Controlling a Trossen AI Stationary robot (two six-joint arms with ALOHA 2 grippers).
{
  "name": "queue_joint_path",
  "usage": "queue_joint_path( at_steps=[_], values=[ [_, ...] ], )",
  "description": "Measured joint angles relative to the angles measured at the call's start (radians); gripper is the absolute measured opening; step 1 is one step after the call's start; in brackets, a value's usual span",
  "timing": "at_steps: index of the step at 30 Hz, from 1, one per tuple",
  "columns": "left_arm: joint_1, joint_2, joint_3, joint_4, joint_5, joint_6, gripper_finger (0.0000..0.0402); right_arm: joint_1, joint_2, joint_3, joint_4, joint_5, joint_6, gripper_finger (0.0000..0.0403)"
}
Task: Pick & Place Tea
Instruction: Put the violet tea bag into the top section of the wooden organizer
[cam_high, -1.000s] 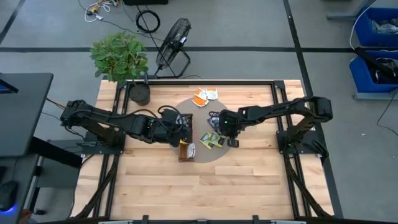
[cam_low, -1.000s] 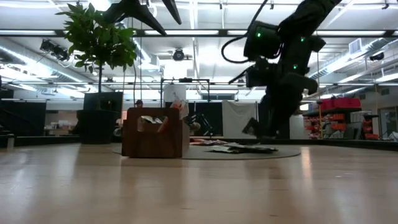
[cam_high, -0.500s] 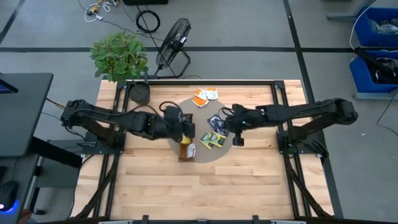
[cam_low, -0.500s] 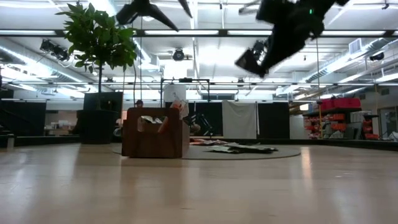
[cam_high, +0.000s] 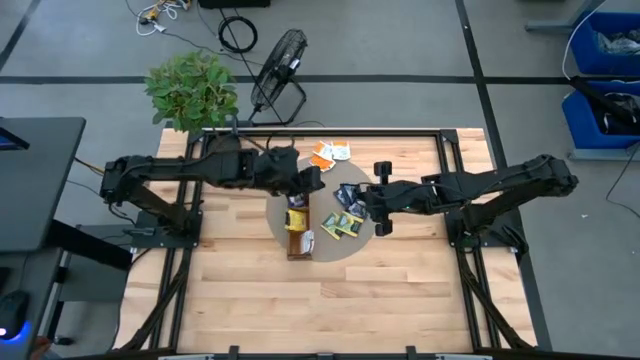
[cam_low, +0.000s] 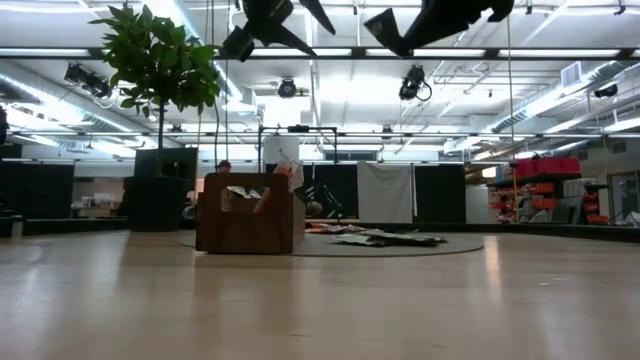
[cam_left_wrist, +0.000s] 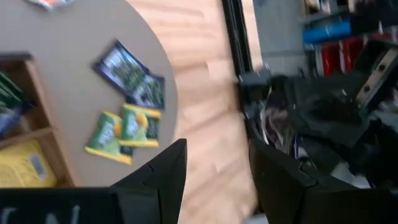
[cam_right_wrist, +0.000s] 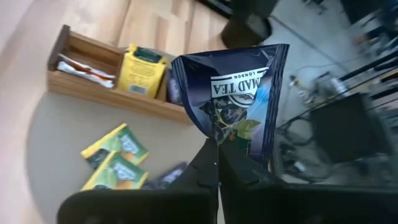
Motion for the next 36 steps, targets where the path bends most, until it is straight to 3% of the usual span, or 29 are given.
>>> queue_joint_path(
  at_steps=[4,15,25,36],
  values=[
    [0.035,0.000,0.000,0.035,0.117,0.004,0.0179,0.021,0.000,0.018,0.001,0.031,-0.052,0.0000],
    [0.064,0.051,-0.001,0.122,0.217,-0.053,0.0179,0.055,0.008,0.019,0.030,0.058,-0.248,0.0000],
    [0.106,0.114,-0.001,0.217,0.425,-0.113,0.0179,0.065,0.009,0.019,0.016,0.049,-0.470,0.0000],
    [0.132,0.119,0.000,0.320,0.539,-0.140,0.0179,0.091,0.010,0.019,0.009,0.013,-0.575,0.0000]
  ],
)
